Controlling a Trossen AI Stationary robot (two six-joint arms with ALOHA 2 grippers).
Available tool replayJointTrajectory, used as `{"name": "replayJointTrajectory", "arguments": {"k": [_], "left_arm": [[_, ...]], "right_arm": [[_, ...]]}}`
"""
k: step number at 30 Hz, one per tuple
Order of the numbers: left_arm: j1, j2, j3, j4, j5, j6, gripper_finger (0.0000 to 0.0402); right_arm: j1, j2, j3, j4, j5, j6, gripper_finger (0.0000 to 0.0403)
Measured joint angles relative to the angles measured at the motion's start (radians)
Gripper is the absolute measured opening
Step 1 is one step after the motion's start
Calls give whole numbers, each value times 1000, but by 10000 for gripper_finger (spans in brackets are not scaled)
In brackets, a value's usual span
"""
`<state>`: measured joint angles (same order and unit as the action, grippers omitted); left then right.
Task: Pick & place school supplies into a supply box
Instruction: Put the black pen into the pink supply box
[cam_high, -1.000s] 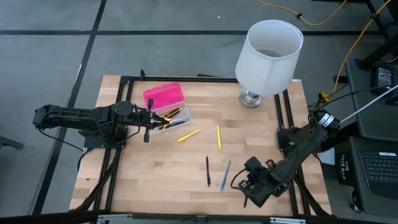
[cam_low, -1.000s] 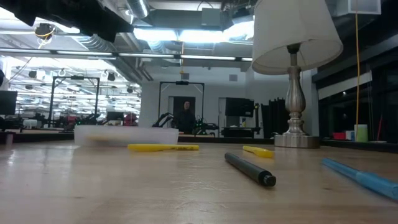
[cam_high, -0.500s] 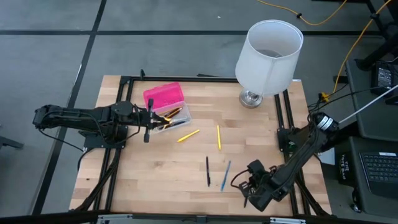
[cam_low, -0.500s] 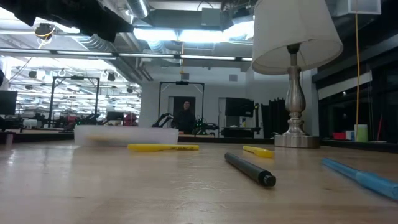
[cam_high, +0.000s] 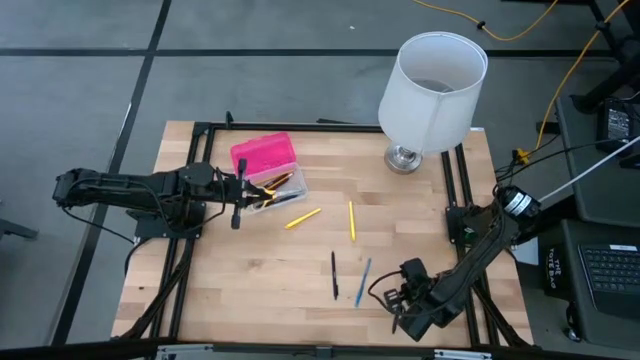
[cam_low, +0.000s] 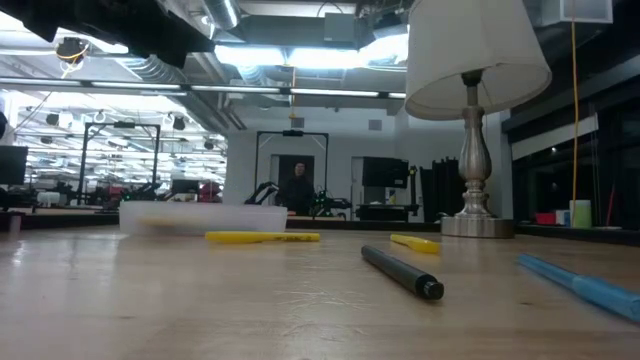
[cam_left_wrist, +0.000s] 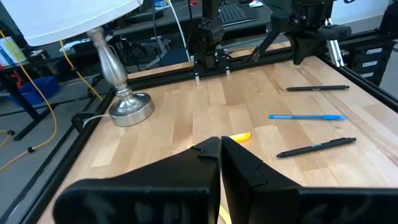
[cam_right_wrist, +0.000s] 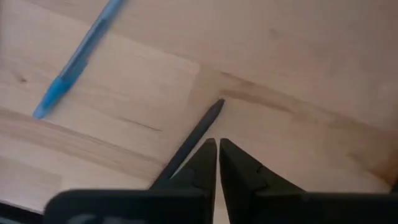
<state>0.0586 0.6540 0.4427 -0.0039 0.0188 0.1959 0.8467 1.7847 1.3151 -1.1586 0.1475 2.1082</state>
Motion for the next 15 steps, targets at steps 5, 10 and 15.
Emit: {"name": "replayJointTrajectory", "arguments": {"k": [5, 10, 15], "left_arm": [[0, 0, 0, 0, 0, 0, 8], [0, 0, 0, 0, 0, 0, 4], [0, 0, 0, 0, 0, 0, 4]], "right_arm": [[-24, 0, 0, 2, -154, 5, 51], [-26, 0, 0, 12, -118, 8, 97], [-25, 0, 0, 61, -64, 73, 137]]}}
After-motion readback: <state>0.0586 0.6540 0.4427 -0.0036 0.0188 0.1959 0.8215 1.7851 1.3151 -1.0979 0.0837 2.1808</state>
